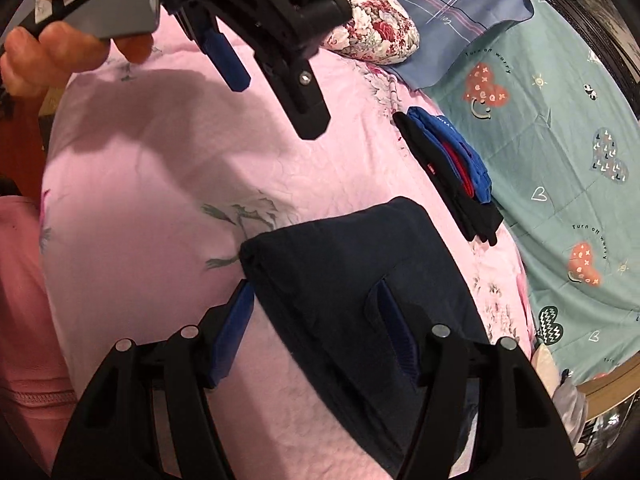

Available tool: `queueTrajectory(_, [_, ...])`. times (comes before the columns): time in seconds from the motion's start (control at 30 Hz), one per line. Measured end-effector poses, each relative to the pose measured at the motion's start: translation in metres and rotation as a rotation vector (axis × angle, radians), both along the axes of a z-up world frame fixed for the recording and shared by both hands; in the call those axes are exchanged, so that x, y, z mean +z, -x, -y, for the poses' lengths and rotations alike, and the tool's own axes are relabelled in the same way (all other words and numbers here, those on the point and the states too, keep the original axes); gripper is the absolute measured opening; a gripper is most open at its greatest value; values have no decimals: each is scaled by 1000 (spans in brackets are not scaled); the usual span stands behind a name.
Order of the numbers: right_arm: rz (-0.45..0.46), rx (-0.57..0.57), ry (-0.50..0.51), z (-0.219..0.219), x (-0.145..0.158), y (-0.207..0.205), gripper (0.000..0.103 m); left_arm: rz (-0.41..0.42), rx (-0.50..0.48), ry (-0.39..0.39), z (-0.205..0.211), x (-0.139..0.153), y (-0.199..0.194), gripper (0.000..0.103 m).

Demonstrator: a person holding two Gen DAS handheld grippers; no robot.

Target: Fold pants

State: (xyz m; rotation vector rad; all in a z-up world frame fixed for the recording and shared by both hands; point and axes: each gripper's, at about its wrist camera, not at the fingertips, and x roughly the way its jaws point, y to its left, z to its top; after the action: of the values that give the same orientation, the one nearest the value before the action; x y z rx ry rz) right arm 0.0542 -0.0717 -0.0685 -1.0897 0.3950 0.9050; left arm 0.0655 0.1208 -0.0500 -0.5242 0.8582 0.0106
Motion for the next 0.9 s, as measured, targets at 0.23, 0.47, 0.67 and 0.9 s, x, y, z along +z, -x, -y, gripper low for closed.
queueTrajectory(0.23, [-44,0,-1,-1,0,-2,22,-7,-25,66,2,-4,-12,101])
queueTrajectory(0.47, [-35,-40,-97,10,21,-6,12,-17,-158,203,32,-11,-32,101])
queueTrajectory(0.67, [-48,-35,-126,16,22,-8,12,-53,-276,366,63,-25,-51,101])
queueTrajectory(0.9, [-75,-37,-164,27,22,-11,12,-70,-293,373,84,-32,-71,87])
